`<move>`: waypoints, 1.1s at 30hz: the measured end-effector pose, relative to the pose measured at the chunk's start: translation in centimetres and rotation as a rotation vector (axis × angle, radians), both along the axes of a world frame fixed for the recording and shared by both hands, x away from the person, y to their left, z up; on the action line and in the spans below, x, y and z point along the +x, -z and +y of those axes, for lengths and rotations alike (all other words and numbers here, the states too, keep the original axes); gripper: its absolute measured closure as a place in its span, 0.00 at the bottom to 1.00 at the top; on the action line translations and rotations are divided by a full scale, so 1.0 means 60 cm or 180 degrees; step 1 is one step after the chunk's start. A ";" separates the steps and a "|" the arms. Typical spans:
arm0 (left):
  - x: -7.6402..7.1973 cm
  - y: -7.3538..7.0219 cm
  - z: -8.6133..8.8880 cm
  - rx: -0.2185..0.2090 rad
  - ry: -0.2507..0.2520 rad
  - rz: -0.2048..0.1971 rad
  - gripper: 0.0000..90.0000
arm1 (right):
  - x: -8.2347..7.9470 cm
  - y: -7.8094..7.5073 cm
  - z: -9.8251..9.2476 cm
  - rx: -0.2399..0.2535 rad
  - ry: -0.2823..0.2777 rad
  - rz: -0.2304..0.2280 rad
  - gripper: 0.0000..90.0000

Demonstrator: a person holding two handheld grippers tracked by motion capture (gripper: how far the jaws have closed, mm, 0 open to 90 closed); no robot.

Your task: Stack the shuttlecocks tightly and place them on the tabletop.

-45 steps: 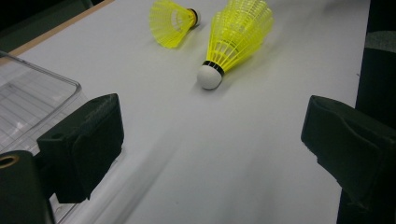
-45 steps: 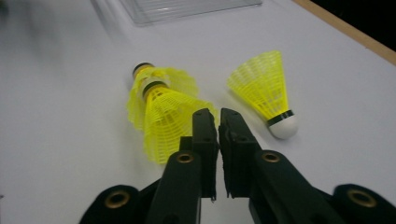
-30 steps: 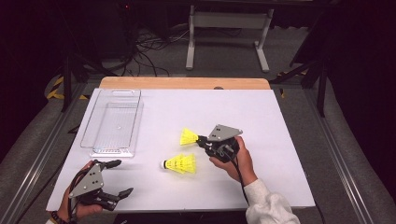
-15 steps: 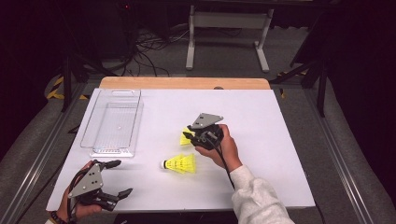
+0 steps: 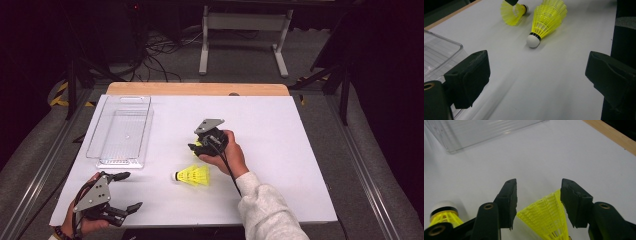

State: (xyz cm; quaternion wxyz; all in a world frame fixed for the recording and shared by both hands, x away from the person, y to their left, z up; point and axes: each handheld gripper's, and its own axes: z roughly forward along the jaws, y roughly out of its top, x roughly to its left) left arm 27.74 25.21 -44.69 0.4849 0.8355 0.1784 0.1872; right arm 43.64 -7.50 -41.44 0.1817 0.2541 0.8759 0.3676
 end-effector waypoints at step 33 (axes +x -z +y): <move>0.001 0.001 -0.003 0.0004 0.0010 0.0010 0.08 | -0.028 -0.013 -0.039 -0.0283 -0.0026 -0.0041 0.84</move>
